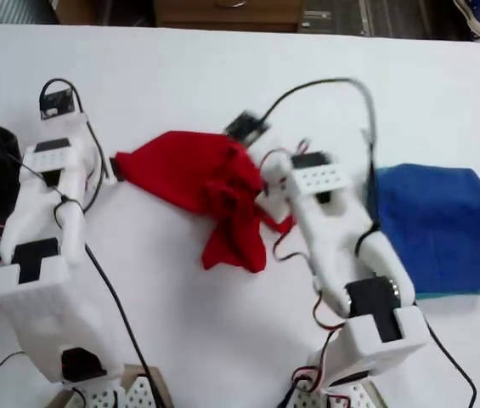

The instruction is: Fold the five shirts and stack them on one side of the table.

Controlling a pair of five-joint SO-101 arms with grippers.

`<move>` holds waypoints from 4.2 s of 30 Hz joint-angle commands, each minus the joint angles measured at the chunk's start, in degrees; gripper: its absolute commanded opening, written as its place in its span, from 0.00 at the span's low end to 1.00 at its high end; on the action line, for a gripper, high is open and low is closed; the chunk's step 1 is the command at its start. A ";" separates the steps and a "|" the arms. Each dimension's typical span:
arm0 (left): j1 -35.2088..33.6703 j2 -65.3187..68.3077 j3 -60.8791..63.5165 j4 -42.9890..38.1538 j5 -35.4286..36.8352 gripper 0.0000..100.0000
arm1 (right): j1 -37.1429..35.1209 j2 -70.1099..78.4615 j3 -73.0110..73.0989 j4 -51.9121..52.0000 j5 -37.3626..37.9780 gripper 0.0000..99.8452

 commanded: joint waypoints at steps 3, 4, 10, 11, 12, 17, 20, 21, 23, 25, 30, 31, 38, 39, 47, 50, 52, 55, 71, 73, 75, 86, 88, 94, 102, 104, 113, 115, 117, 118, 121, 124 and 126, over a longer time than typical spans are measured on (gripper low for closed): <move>-0.26 -0.35 -2.42 -0.53 0.26 0.26 | 5.23 0.04 -8.62 3.12 0.00 0.02; -0.26 -0.35 -2.42 -0.53 0.26 0.26 | 5.76 -0.04 -9.49 3.65 0.00 0.02; -0.26 -0.26 -2.51 -0.53 0.26 0.26 | 5.76 -0.04 -14.59 10.59 0.00 0.02; -0.26 -0.26 -2.51 -0.53 0.26 0.26 | 4.35 -0.13 -14.68 12.18 0.00 0.02; -0.26 -0.26 -2.59 -0.53 0.26 0.26 | 2.95 -0.13 -14.68 13.93 -0.44 0.03; -0.26 -0.26 -2.59 -0.53 0.26 0.26 | -5.58 -0.13 -14.68 17.27 -0.09 0.15; -0.26 -0.26 -2.59 -0.53 0.26 0.26 | -9.45 0.40 -14.68 16.84 -0.44 0.22; -0.26 -0.26 -2.59 -0.53 0.26 0.26 | -10.33 0.48 -14.42 16.31 -0.44 0.22; -0.26 -0.26 -2.59 -0.53 0.26 0.26 | -11.21 0.48 -13.45 14.73 -0.44 0.22; -0.26 -0.26 -2.59 -0.53 0.26 0.26 | -11.38 0.48 -12.04 12.70 -0.44 0.22; -0.26 -0.26 -2.59 -0.53 0.18 0.26 | -10.42 0.48 -7.38 6.64 0.00 0.22; -0.26 -0.26 -2.59 -0.53 0.18 0.26 | -9.98 0.48 -6.86 5.49 0.00 0.22; -0.26 -0.26 -2.59 -0.53 0.09 0.26 | -1.80 6.81 -9.58 0.57 0.09 0.18; -0.26 -0.26 -2.59 -0.53 0.09 0.26 | -0.57 8.13 -10.99 0.75 0.09 0.14; -0.26 -0.26 -2.59 -0.53 0.09 0.26 | 4.97 9.89 -23.74 8.57 0.09 0.02; -0.26 -0.26 -2.59 -0.53 0.09 0.26 | 5.85 9.89 -32.18 14.90 0.09 0.02; -0.26 -0.26 -2.59 -0.53 0.09 0.26 | 6.46 9.98 -37.27 18.42 0.09 0.02; -0.26 -0.26 -2.59 -0.53 0.09 0.26 | 6.81 9.98 -43.87 22.11 0.09 0.02; -0.26 -0.26 -2.59 -0.53 0.09 0.26 | 9.89 10.51 -70.24 37.58 12.92 0.02; -0.26 -0.26 -2.59 -0.53 0.09 0.26 | 10.59 10.51 -68.13 37.49 12.92 0.02; -0.26 -0.26 -2.59 -0.53 0.09 0.26 | 11.03 10.59 -65.93 37.41 12.92 0.03; -0.35 -0.26 -2.59 -0.53 0.26 0.26 | 9.54 8.13 -61.19 40.75 6.24 0.19; -0.70 -0.26 -2.59 -0.53 0.44 0.26 | 7.60 6.29 -58.81 40.75 3.52 0.18; -3.25 -0.26 -2.68 -0.53 4.84 0.26 | -2.77 -2.86 -46.68 40.66 2.37 0.18; -3.16 -0.26 -2.68 -0.53 4.84 0.26 | -4.88 -15.25 -35.08 40.22 2.90 0.18; -3.16 -0.26 -2.68 -0.53 4.84 0.26 | -2.51 -16.22 -31.56 39.69 2.90 0.18; -3.34 -0.26 -2.42 -1.32 5.19 0.26 | -12.88 -21.76 -9.05 33.89 4.48 0.18; -3.43 -0.35 -2.42 -1.32 5.19 0.26 | -15.87 -24.57 -2.99 29.67 4.75 0.18; -3.52 -0.35 -2.42 -1.32 5.27 0.26 | -17.98 -26.51 3.43 25.19 4.75 0.18; -3.87 -0.35 -2.42 -1.32 5.63 0.26 | -18.86 -27.21 6.86 22.73 4.48 0.18; -6.59 -0.35 -2.42 -1.32 10.55 0.26 | -21.14 -27.82 15.56 15.16 1.14 0.18; -7.82 -0.35 -2.42 -1.32 13.63 0.26 | -23.78 -27.74 21.54 7.87 -0.18 0.18; -7.91 -0.35 -2.42 -1.32 14.42 0.26 | -25.89 -27.74 23.91 4.26 -0.18 0.18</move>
